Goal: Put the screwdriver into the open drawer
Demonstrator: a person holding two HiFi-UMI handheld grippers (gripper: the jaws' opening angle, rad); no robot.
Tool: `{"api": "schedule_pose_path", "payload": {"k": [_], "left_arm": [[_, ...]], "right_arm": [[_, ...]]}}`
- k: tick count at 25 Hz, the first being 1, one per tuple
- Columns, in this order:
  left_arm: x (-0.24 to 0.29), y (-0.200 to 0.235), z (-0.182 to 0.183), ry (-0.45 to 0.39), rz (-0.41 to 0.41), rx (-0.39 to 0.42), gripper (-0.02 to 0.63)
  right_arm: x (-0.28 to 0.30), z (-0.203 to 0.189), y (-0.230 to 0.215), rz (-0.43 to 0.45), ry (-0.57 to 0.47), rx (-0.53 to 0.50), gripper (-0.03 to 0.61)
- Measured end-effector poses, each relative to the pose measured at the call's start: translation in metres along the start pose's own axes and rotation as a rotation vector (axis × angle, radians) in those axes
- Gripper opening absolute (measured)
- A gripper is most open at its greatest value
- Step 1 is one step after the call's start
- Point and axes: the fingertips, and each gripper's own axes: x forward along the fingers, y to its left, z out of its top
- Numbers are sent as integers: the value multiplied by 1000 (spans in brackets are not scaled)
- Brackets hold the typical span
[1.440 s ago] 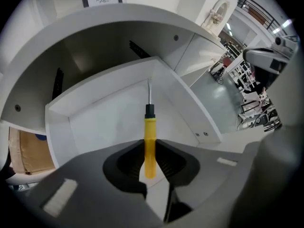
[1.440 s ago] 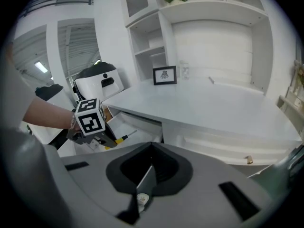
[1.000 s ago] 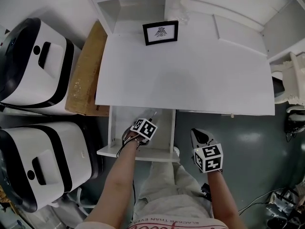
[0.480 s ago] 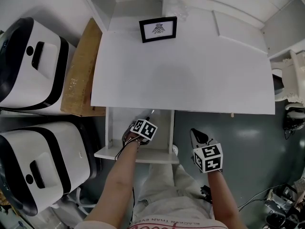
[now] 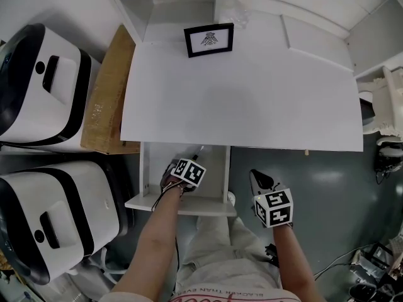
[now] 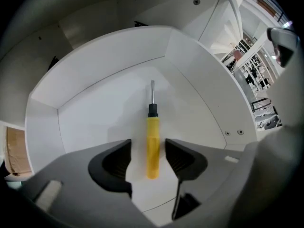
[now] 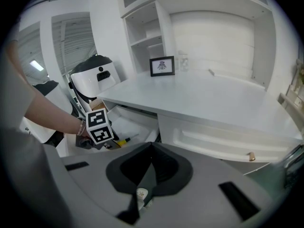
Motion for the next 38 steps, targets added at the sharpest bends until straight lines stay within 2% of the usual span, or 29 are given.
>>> {"api": "schedule_pose_path", "payload": {"k": [1,2,4,8,12,18,29,38], "left_arm": [[0,0,-1,1,-14,-9,259],[0,-1,-1,2,-27,-19,311],[-2,0,-3,3,-32,-23,361],[-11,-1,-3,-4,-23,-4,408],[-25,-2,0,-34,-16,9,423],[-58,-2,14,-138,-12,-24,422],[-96,-7,7,-163,6,-28,420],[-150,-7,24,-312,25,-86,417]], "right_arm": [[0,0,0,0,-1,2,5],[0,0,0,1,-1,3,5],[-1,1,0,2,-4,5,5],[-4,4,2,9,-15,6,5],[-8,8,4,20,-32,13,5],[-17,18,9,33,-63,2,5],[-34,42,9,50,-112,-71,5],[-55,67,12,75,-167,-123,5]]}}
